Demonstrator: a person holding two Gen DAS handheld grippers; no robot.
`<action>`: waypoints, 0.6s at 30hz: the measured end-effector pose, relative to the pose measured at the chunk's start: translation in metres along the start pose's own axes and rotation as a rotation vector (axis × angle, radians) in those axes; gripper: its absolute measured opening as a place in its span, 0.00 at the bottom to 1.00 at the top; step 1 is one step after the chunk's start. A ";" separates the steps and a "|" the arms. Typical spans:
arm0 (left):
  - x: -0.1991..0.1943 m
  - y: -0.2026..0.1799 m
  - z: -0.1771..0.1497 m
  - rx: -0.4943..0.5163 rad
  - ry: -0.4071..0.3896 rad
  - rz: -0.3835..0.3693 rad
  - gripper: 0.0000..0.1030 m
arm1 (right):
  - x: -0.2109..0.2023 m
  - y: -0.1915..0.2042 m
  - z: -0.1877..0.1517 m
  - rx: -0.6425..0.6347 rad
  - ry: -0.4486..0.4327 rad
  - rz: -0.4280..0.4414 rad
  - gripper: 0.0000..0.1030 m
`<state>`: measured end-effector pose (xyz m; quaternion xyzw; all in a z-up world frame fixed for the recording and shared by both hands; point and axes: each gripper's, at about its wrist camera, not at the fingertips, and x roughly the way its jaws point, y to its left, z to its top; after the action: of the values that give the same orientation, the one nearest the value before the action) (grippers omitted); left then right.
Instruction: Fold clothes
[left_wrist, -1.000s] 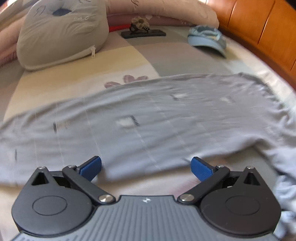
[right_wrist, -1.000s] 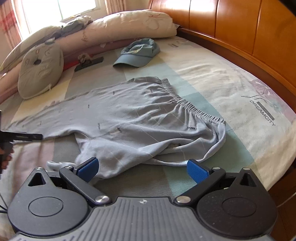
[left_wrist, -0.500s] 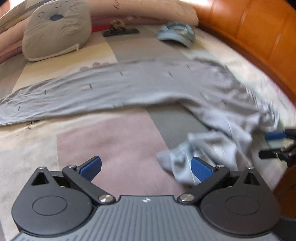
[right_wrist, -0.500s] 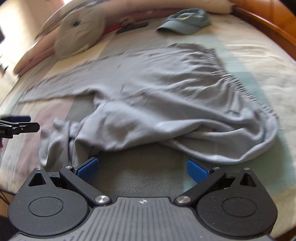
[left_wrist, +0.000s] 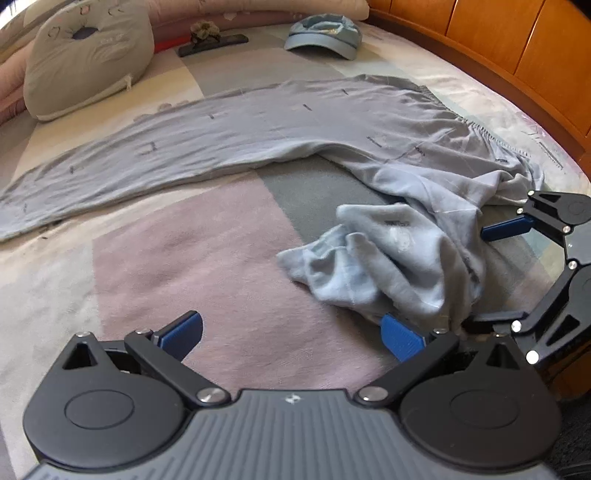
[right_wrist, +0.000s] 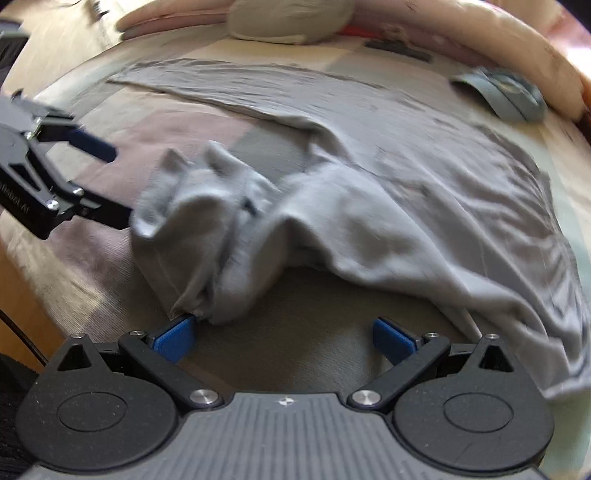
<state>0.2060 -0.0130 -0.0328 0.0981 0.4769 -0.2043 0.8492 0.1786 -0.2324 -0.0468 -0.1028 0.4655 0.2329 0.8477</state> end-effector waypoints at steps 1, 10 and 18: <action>-0.002 0.005 -0.001 0.004 -0.005 0.001 0.99 | -0.001 0.005 0.004 0.005 -0.006 0.027 1.00; -0.012 0.068 -0.006 -0.009 -0.077 -0.036 0.99 | 0.001 0.039 0.033 0.166 -0.016 0.176 1.00; -0.024 0.109 -0.014 -0.032 -0.146 -0.043 0.99 | 0.000 0.033 0.080 0.251 -0.121 0.120 1.00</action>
<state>0.2323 0.0961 -0.0230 0.0592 0.4191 -0.2217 0.8785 0.2218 -0.1725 -0.0020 0.0464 0.4445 0.2289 0.8648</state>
